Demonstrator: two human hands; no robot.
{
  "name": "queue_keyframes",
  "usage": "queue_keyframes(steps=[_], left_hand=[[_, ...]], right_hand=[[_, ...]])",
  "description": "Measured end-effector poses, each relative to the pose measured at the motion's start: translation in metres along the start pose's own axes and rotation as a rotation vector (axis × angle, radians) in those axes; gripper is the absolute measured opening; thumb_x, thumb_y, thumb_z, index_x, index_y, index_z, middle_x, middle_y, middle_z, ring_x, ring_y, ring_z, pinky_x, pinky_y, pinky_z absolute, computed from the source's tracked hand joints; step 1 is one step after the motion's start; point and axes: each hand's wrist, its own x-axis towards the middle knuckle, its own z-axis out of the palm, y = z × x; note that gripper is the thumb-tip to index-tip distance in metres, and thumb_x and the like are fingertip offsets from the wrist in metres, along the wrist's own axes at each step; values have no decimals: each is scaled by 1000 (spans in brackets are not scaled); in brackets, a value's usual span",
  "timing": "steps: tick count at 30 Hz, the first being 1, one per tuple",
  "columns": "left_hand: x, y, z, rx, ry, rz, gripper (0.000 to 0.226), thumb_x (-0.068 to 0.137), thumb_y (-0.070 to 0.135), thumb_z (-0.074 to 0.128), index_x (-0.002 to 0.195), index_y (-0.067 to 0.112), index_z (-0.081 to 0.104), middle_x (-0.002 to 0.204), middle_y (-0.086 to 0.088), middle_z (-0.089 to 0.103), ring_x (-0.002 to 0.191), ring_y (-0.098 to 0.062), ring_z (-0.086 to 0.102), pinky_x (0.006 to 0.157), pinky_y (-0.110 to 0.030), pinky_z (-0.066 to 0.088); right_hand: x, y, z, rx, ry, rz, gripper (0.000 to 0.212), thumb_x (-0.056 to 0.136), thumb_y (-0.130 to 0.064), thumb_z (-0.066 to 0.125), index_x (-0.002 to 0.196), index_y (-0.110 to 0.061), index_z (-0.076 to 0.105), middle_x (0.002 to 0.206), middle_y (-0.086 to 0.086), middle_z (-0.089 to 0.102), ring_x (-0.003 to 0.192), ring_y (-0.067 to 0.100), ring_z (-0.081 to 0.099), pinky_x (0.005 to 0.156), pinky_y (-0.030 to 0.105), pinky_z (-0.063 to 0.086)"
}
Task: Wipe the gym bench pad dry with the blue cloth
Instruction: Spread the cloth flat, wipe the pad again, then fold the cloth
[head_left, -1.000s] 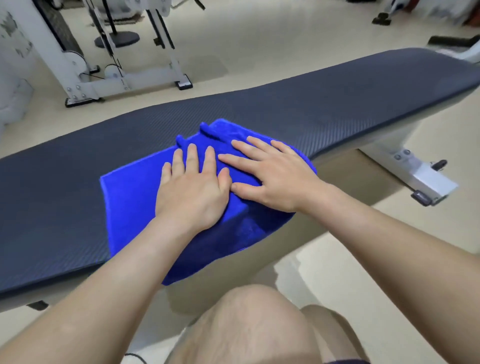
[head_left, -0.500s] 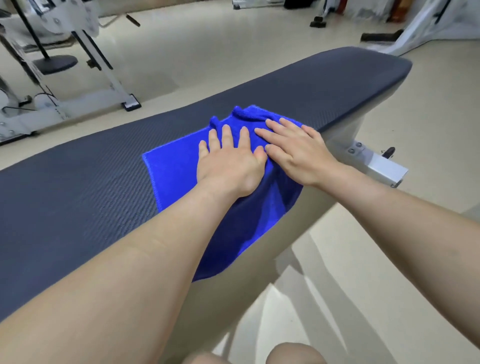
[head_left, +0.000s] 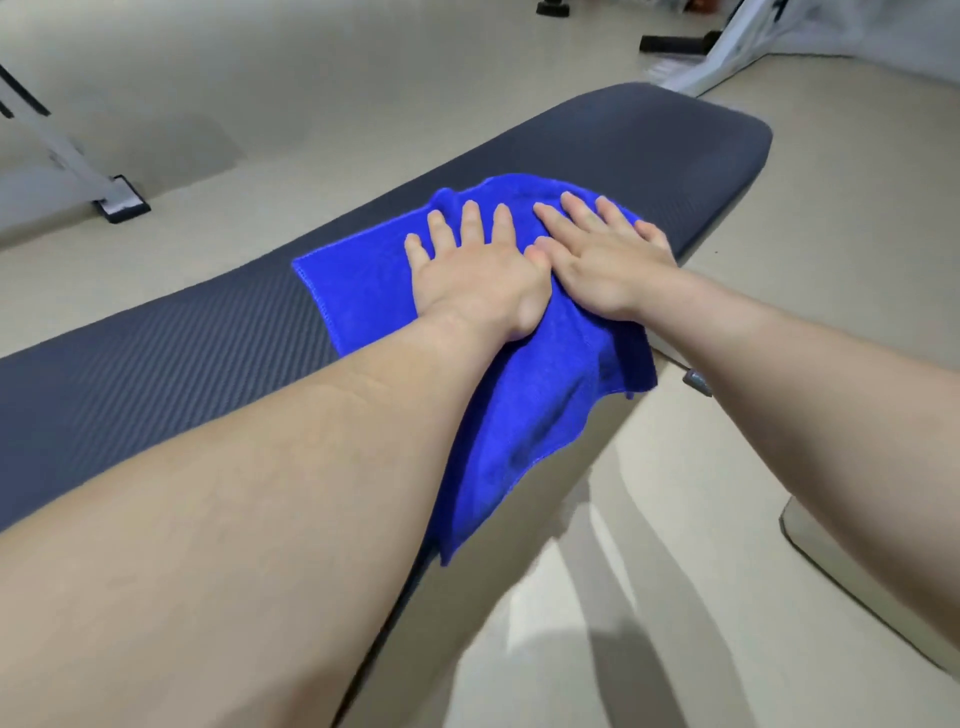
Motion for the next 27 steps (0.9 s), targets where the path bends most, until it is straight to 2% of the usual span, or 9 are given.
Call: queue_keyframes(steps=[16, 20, 27], left_hand=[[112, 48, 2, -21, -45, 109, 65, 95, 52, 13, 152, 23, -4, 160, -3, -10, 145, -30, -15, 116, -52, -6], [154, 77, 8, -10, 51, 63, 65, 95, 51, 21, 152, 21, 11, 161, -7, 7, 147, -32, 0, 116, -53, 3], [238, 133, 18, 6, 9, -80, 67, 94, 54, 16, 152, 26, -2, 161, -3, -7, 146, -29, -12, 117, -50, -4]], right_hand=[[80, 64, -34, -39, -17, 23, 53, 99, -51, 18, 150, -45, 6, 162, -15, 0, 149, 12, -3, 118, 43, 4], [130, 102, -48, -45, -49, -49, 55, 98, -52, 18, 151, -43, 7, 162, -13, 1, 149, 13, -3, 119, 44, 5], [219, 170, -69, -86, -87, -199, 55, 98, -53, 16, 151, -43, 5, 162, -13, -1, 149, 13, -5, 118, 43, 3]])
